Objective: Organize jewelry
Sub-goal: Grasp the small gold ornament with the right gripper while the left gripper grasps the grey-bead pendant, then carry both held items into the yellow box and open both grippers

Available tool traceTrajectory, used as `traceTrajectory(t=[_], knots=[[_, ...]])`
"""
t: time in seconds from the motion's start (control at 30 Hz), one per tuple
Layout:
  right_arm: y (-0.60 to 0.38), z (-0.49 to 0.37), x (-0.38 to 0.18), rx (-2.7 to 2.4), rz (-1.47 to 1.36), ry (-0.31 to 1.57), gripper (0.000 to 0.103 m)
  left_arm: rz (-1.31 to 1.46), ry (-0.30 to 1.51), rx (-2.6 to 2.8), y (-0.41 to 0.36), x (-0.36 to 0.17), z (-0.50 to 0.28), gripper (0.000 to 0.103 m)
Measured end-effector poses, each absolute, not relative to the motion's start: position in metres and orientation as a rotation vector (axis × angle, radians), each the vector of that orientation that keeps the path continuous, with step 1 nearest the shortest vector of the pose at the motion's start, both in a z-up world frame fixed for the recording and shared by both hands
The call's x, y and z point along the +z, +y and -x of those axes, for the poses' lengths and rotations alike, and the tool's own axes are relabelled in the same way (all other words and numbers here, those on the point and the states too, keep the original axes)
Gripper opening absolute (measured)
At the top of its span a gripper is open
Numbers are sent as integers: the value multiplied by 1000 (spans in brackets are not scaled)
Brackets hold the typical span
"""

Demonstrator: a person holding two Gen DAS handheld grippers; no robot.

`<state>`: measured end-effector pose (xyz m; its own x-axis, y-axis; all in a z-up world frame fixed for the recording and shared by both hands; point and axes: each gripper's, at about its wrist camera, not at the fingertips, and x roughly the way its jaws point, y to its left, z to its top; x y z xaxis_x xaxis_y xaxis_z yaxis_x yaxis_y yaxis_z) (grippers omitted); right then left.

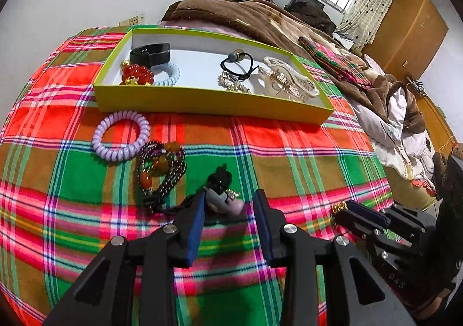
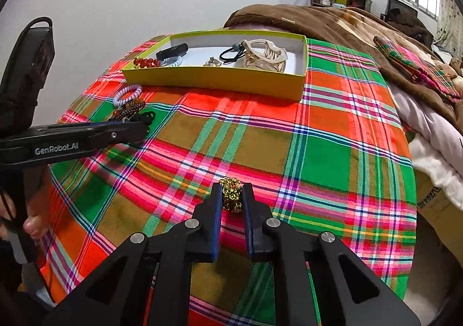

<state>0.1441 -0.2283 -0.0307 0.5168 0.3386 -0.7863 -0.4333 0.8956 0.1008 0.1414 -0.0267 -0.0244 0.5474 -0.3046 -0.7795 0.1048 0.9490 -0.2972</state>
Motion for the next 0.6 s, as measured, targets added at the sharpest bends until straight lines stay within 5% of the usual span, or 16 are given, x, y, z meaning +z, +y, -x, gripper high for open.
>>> traceTrajectory(t=[0.3, 0.6], knots=[[-233, -144, -29, 463, 105, 912, 13, 166, 905, -216, -34, -20, -138, 16], [-234, -137, -15, 475, 100, 884, 13, 148, 852, -230, -32, -3, -126, 16]])
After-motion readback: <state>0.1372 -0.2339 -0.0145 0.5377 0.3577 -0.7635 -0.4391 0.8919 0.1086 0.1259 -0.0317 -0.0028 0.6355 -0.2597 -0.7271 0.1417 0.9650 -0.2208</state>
